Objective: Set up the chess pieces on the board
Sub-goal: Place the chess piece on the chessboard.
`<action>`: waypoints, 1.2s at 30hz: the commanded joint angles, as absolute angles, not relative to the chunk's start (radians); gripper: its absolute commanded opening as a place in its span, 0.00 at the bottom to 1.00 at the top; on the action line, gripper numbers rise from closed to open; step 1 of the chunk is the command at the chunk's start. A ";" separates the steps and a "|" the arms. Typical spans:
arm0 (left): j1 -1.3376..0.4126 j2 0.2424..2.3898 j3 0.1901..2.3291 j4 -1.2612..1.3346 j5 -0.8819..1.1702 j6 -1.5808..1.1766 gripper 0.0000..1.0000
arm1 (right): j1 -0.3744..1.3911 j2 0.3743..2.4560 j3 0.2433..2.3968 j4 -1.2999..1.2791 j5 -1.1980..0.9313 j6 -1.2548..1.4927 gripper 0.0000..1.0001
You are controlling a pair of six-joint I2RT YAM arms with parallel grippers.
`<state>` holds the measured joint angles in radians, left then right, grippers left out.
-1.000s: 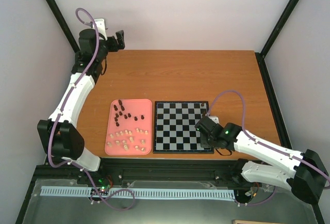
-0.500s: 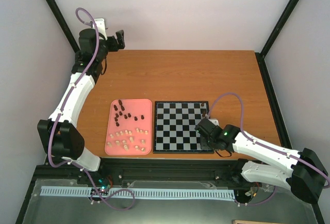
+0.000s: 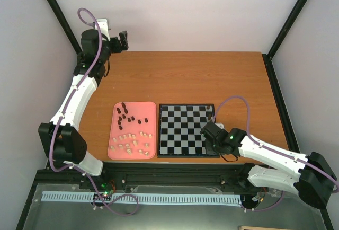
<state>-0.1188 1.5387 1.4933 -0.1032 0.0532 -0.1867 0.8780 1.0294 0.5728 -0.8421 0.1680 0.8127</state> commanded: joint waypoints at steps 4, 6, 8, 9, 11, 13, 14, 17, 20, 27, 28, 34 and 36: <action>-0.122 1.540 1.534 -0.083 0.058 -0.196 1.00 | 0.887 1.043 0.576 -0.861 0.172 0.827 0.07; -0.121 1.538 1.533 -0.082 0.058 -0.198 1.00 | 0.887 1.039 0.580 -0.876 0.185 0.832 0.10; -0.121 1.539 1.534 -0.082 0.059 -0.198 1.00 | 0.887 1.036 0.582 -0.887 0.189 0.834 0.11; -0.122 1.539 1.533 -0.082 0.059 -0.198 1.00 | 0.887 1.036 0.583 -0.891 0.188 0.834 0.11; -0.121 1.540 1.533 -0.081 0.059 -0.198 1.00 | 0.887 1.034 0.584 -0.899 0.184 0.835 0.11; -0.122 1.539 1.534 -0.081 0.058 -0.198 1.00 | 0.887 1.033 0.585 -0.903 0.180 0.835 0.11; -0.121 1.539 1.533 -0.082 0.059 -0.198 1.00 | 0.887 1.032 0.584 -0.903 0.180 0.835 0.11; -0.121 1.539 1.533 -0.081 0.059 -0.198 1.00 | 0.887 1.029 0.586 -0.896 0.174 0.826 0.14; -0.121 1.538 1.532 -0.081 0.060 -0.198 1.00 | 0.887 1.030 0.584 -0.885 0.167 0.817 0.20; -0.121 1.538 1.532 -0.081 0.060 -0.197 1.00 | 0.887 1.034 0.606 -0.871 0.166 0.796 0.30; -0.121 1.536 1.532 -0.082 0.059 -0.198 1.00 | 0.887 1.032 0.614 -0.873 0.169 0.793 0.31; -0.122 1.532 1.530 -0.083 0.058 -0.196 1.00 | 0.887 1.040 0.717 -0.915 0.234 0.743 0.44; -0.121 1.528 1.528 -0.085 0.059 -0.196 1.00 | 0.886 1.075 0.772 -0.929 0.263 0.713 0.46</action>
